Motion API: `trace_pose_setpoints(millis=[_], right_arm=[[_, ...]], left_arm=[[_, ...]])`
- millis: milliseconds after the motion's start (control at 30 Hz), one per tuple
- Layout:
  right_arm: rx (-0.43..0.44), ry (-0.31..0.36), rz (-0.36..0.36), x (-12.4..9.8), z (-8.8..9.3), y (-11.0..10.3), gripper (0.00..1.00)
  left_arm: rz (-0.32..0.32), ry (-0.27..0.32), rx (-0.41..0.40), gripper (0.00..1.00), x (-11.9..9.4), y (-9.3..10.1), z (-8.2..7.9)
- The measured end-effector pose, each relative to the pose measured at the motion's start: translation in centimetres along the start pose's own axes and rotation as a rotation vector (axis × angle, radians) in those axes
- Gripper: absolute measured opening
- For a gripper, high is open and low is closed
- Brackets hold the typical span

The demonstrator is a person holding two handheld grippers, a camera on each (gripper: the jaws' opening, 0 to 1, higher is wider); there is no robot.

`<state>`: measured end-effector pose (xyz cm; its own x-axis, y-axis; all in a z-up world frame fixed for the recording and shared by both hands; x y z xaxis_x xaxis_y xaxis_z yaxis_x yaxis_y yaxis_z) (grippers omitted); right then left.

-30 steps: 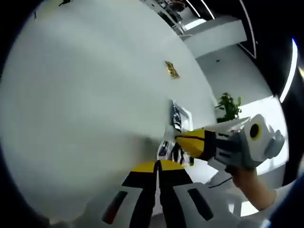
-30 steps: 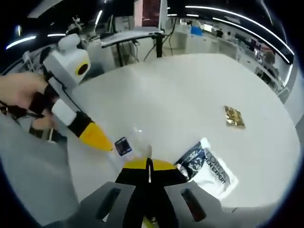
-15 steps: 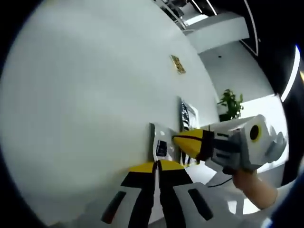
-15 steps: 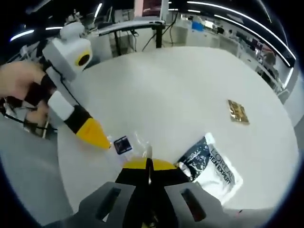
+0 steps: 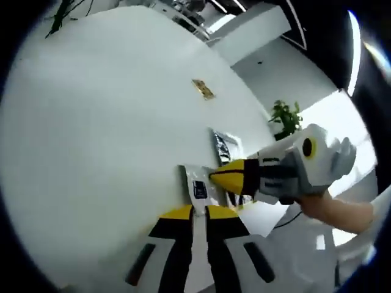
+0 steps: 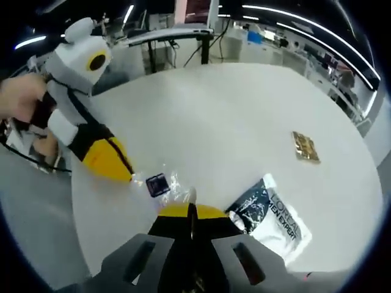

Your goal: Arrange the skincare products in the storage area until every visible bottle or jar stands upright without overlapping.

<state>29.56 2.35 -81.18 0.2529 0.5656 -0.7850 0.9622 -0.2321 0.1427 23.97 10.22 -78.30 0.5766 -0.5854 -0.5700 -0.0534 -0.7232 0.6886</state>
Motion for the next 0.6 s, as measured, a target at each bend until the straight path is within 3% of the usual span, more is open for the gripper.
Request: trace_pose_setpoints(millis=[67,167,333,367,467,533,600], right_arm=[[-0.007,0.0,0.001,0.0,0.0,0.0,0.01],[-0.01,0.002,0.0,0.0,0.0,0.0,0.01],[-0.014,0.002,-0.003,-0.1,-0.1,0.0,0.01],[-0.014,0.002,-0.003,-0.1,-0.1,0.0,0.01],[-0.013,0.004,-0.003,-0.1,0.0,0.0,0.01],[-0.011,0.005,-0.003,-0.1,-0.1,0.1,0.01],[-0.011,0.006,-0.003,-0.1,-0.1,0.1,0.01]], left_arm=[[0.032,0.041,0.131,0.06,0.1,0.8,-0.9],[0.021,0.053,0.27,0.11,0.7,1.5,-1.5],[-0.045,-0.016,0.517,0.1,3.2,1.7,-0.9],[-0.048,-0.022,0.531,0.1,3.4,1.6,-0.8],[-0.092,-0.039,0.691,0.13,4.2,1.2,-0.5],[-0.123,-0.091,0.684,0.15,4.5,0.4,0.1],[-0.177,-0.091,0.675,0.14,4.4,0.4,-0.1]])
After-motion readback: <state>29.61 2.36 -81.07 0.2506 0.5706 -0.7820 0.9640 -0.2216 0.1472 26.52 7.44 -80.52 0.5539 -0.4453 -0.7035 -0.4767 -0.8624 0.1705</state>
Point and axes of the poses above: the point that each gripper's makers call its tool centre point, and the gripper's own axes: x roughly forward along the fingers, y roughly to its right, z roughly out of its underside, the point moved 3 cm from there along -x, roughly backward along the fingers, and after that the axes turned 9 degrees about -x, right-handed, at the moved point
